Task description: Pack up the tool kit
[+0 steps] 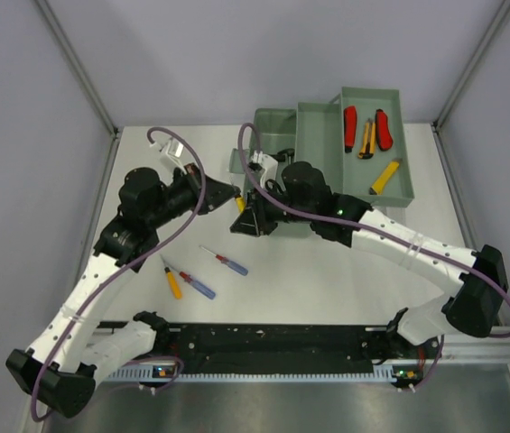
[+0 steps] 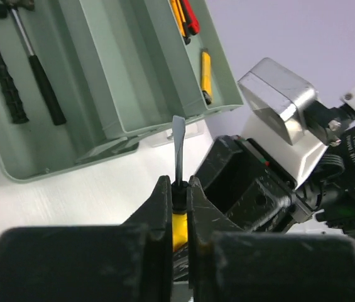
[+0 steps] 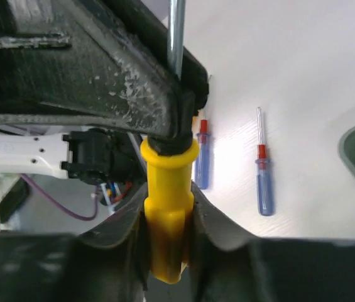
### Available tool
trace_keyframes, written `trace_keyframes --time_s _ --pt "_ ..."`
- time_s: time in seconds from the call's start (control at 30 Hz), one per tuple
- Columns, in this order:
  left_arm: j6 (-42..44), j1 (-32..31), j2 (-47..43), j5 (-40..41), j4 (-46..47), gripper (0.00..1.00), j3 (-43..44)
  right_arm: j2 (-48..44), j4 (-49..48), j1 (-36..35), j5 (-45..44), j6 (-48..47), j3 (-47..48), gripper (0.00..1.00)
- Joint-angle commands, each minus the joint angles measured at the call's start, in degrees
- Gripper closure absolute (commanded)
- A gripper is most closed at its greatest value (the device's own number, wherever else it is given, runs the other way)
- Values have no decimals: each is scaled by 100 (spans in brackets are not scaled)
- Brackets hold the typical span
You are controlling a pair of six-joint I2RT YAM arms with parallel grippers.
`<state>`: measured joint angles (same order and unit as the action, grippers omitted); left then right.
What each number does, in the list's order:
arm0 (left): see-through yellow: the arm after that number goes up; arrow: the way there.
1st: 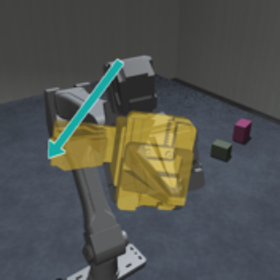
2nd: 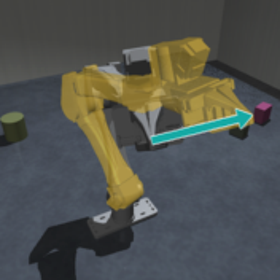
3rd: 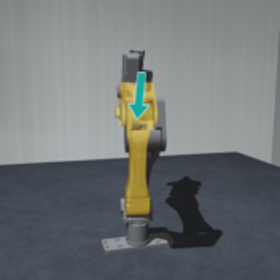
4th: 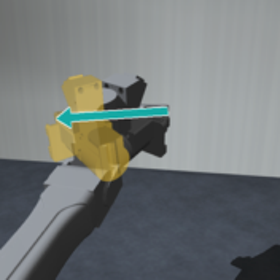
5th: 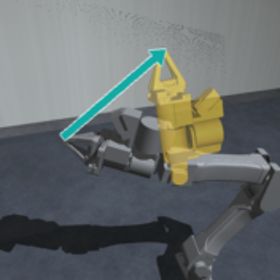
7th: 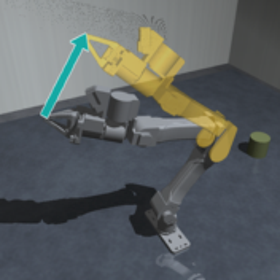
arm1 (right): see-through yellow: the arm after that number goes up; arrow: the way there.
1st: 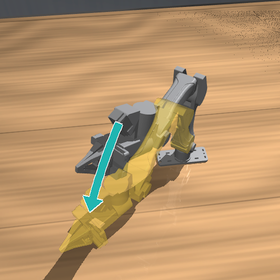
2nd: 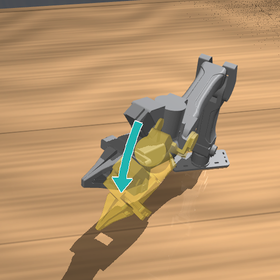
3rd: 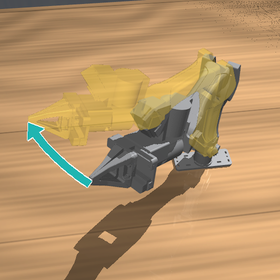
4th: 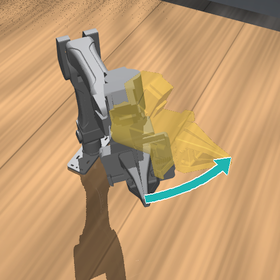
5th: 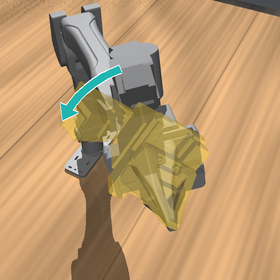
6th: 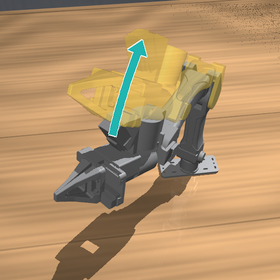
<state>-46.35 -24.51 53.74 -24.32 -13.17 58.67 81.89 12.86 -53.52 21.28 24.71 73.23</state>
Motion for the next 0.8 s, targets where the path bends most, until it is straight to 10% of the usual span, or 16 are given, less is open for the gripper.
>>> trace_keyframes --time_s 0.0,0.1,0.43,0.77 --pt "99 -18 -65 162 36 86 56 -137 -56 -71 -702 280 367 90" --pt "389 -18 -47 943 -825 45 258 -269 49 -62 -1291 245 358 100" --pt "671 8 -56 3414 -2628 2 312 -411 1218 947 -3278 157 324 100" --pt "636 43 -74 3768 -2770 2 -181 582 1667 1888 -4078 -89 674 100"
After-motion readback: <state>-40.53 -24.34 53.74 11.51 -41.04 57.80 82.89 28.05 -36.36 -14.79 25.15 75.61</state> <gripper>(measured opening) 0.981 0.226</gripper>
